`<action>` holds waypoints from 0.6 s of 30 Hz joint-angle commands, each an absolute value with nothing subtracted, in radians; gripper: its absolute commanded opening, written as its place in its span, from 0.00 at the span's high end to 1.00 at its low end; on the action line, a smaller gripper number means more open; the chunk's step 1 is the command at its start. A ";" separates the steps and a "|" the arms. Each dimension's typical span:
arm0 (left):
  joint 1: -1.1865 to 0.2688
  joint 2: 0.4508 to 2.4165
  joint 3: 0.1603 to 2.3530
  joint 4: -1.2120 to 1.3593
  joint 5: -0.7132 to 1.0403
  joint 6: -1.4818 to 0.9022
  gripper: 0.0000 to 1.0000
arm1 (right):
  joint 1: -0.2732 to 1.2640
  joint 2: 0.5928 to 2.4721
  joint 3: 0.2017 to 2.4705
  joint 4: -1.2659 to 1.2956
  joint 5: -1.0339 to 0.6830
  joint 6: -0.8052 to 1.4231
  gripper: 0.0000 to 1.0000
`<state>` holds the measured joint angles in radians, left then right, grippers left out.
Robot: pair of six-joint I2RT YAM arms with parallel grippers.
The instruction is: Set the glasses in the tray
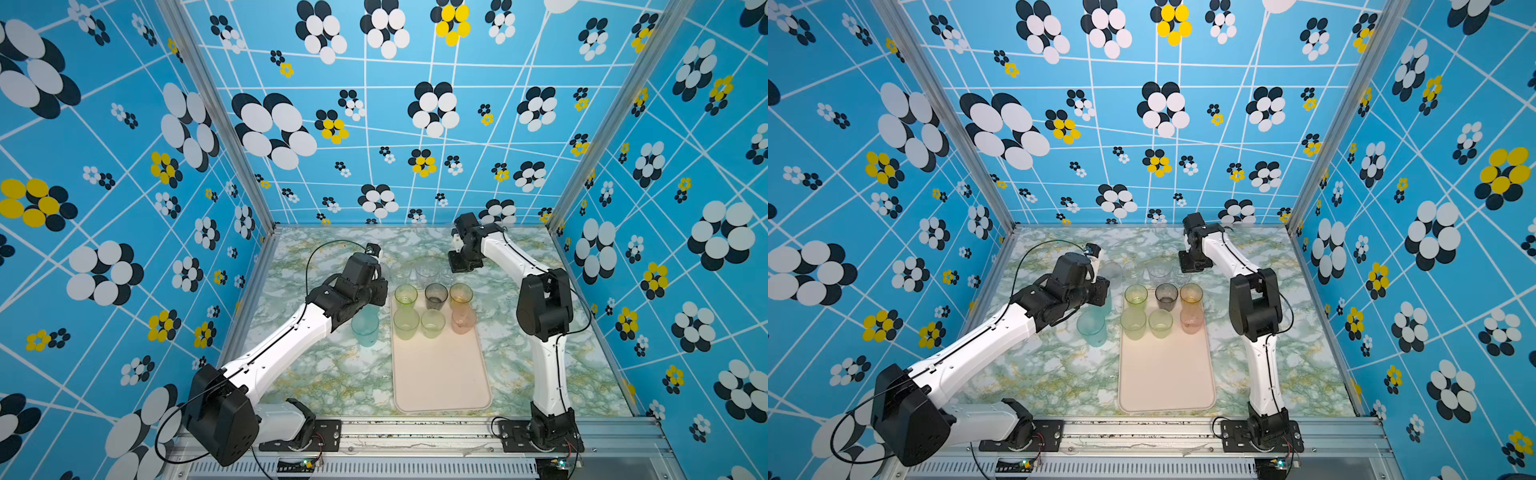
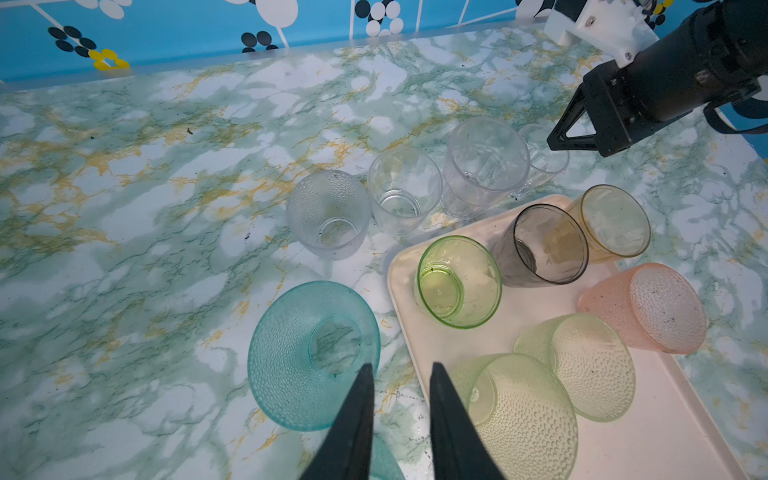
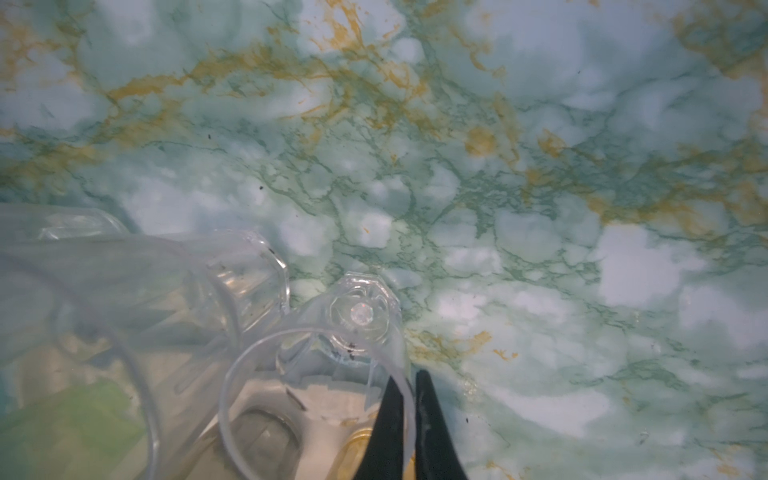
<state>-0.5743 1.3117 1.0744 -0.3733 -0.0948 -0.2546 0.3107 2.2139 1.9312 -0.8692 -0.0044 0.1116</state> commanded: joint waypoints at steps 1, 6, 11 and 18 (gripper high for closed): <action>-0.565 1.301 1.058 -0.390 -0.101 -0.253 0.74 | 0.301 2.132 1.863 -0.807 0.042 0.118 0.95; -0.563 1.301 1.054 -0.390 -0.100 -0.250 0.74 | 0.298 2.011 1.759 -0.713 0.072 0.123 1.00; -0.560 1.290 1.048 -0.391 -0.103 -0.248 0.74 | 0.296 1.867 1.672 -0.656 0.110 0.119 1.00; -0.543 1.264 1.044 -0.409 -0.106 -0.239 0.74 | 0.316 1.624 1.561 -0.724 0.053 0.093 1.00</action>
<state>-0.5575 1.2987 1.0546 -0.3859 -0.0952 -0.2504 0.3019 1.7084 1.6058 -0.6914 0.0784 0.1101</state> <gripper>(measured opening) 0.260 0.061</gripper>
